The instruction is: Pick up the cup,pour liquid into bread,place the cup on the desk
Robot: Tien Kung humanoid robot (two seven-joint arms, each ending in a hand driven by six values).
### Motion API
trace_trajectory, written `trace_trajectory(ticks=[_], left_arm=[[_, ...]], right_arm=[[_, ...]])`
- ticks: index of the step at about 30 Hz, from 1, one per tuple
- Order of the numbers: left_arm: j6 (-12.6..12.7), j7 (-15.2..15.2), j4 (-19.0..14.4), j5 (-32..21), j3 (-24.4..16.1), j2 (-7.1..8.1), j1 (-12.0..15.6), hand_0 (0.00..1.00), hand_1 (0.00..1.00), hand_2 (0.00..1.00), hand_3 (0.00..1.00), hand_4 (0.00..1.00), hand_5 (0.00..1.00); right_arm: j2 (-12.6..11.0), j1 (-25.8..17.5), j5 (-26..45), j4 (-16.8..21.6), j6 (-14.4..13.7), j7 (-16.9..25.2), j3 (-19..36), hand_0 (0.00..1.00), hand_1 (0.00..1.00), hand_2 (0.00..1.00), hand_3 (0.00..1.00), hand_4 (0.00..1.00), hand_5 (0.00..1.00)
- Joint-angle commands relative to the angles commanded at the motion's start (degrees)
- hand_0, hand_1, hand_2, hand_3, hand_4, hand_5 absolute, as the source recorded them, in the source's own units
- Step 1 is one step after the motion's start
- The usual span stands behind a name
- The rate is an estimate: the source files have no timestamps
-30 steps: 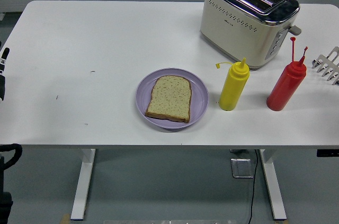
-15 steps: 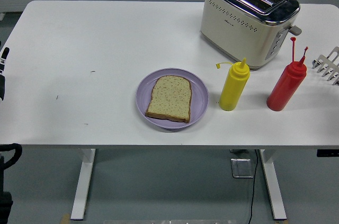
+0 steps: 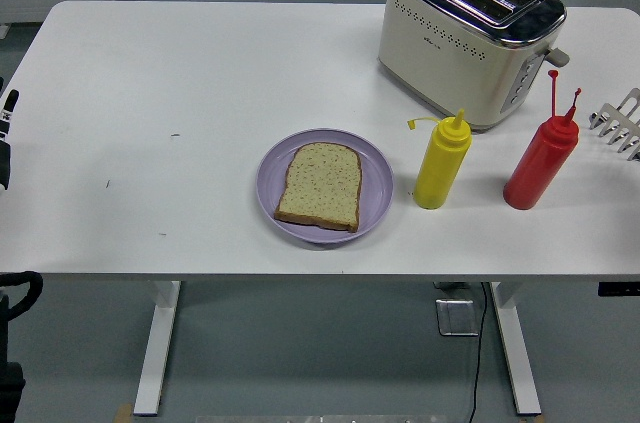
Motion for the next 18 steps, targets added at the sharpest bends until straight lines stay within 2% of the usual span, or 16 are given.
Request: trace_trajectory(ticks=[18], left_arm=[[0.0, 0.0, 0.0, 0.0, 0.2, 0.00, 0.4, 0.840, 0.858, 0.881, 0.769, 0.661, 0.998]], right_arm=[[0.5, 0.2, 0.3, -0.4, -0.2, 1.0, -0.1, 0.820, 0.775, 0.796, 0.829, 0.645, 0.799]])
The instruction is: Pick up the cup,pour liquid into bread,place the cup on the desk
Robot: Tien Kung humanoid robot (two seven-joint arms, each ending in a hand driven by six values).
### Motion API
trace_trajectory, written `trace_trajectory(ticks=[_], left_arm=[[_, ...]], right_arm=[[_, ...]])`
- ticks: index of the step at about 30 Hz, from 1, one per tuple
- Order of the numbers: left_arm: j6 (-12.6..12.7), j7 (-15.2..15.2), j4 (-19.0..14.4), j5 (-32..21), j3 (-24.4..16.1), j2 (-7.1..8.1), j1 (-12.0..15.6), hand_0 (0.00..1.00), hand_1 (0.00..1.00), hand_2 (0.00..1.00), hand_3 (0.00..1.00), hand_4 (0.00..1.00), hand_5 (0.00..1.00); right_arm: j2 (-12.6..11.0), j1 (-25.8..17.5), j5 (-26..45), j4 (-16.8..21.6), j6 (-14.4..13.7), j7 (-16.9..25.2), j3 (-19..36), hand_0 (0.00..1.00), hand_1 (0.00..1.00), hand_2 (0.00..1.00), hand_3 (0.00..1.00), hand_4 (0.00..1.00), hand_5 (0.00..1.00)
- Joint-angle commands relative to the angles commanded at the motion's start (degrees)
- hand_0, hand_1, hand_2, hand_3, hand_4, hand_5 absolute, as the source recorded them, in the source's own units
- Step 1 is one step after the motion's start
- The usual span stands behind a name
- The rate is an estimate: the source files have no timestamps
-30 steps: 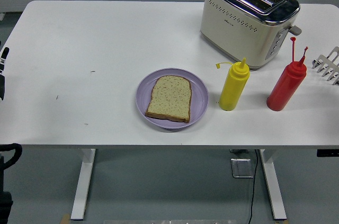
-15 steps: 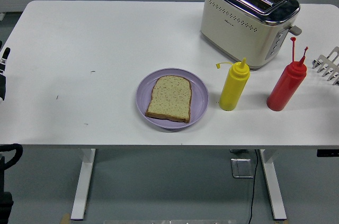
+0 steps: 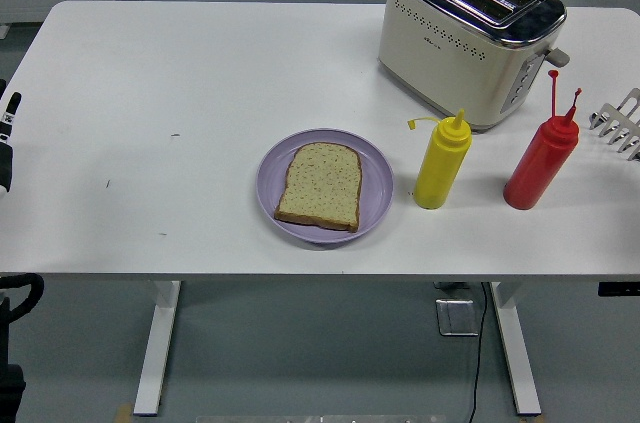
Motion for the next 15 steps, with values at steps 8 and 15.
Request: trace_trajectory(ticks=[8, 15], left_arm=[[-0.1, 0.0, 0.0, 0.0, -0.3, -0.05, -0.4, 0.840, 0.858, 0.881, 0.769, 0.662, 0.998], [-0.1, 0.1, -0.1, 0.1, -0.3, -0.09, -0.4, 0.839, 0.858, 0.881, 0.770, 0.663, 0.998]], right_arm=[[0.1, 0.4, -0.1, 0.0, 0.0, -0.2, 0.2, 0.819, 0.775, 0.796, 0.830, 0.636, 0.791], [0.3, 0.5, -0.3, -0.1, -0.2, -0.5, 0.1, 0.819, 0.774, 0.794, 0.829, 0.637, 0.790]])
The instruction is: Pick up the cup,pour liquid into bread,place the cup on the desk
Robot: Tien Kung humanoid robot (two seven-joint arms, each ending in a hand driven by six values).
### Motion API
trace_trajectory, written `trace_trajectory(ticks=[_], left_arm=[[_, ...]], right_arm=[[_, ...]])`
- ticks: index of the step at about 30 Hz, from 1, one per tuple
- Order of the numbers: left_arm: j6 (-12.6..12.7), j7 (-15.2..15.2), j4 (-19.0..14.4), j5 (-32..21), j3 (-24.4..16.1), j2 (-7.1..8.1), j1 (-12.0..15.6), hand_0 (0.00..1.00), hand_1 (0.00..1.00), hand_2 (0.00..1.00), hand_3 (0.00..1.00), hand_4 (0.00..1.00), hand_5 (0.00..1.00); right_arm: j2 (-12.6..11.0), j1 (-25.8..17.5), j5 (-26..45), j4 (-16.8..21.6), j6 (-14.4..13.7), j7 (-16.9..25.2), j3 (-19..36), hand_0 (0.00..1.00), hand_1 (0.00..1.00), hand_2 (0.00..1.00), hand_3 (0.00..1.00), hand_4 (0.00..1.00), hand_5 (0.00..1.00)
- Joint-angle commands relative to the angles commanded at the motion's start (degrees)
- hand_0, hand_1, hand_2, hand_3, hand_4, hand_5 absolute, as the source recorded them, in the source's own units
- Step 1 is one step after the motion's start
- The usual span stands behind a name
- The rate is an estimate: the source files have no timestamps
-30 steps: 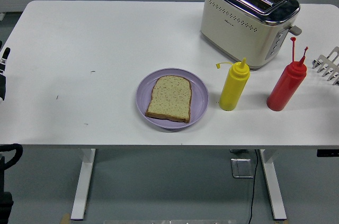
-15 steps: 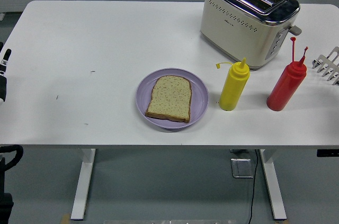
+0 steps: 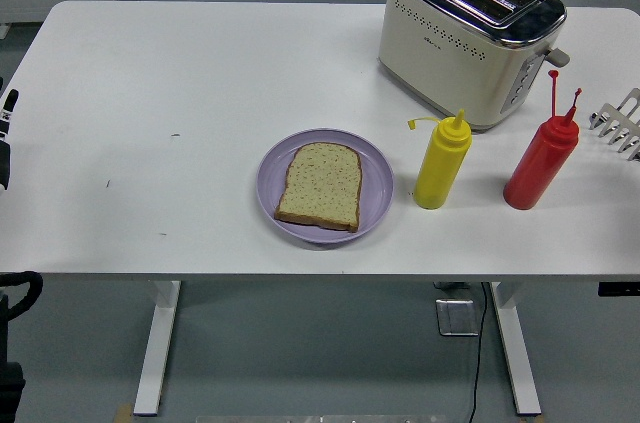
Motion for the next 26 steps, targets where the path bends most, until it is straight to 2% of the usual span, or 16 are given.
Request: trace_trajectory(ticks=[9, 26], left_arm=[[0.0, 0.1, 0.0, 0.0, -0.3, -0.08, -0.2, 0.839, 0.858, 0.881, 0.770, 0.664, 0.998], [-0.6, 3.0, -0.1, 1.4, -0.4, -0.09, -0.5, 0.840, 0.861, 0.881, 0.769, 0.663, 0.998]], right_arm=[[0.1, 0.3, -0.2, 0.0, 0.0, -0.2, 0.1, 0.818, 0.773, 0.794, 0.829, 0.633, 0.785], [0.3, 0.5, -0.5, -0.1, -0.1, -0.3, 0.4, 0.817, 0.772, 0.794, 0.830, 0.630, 0.775]])
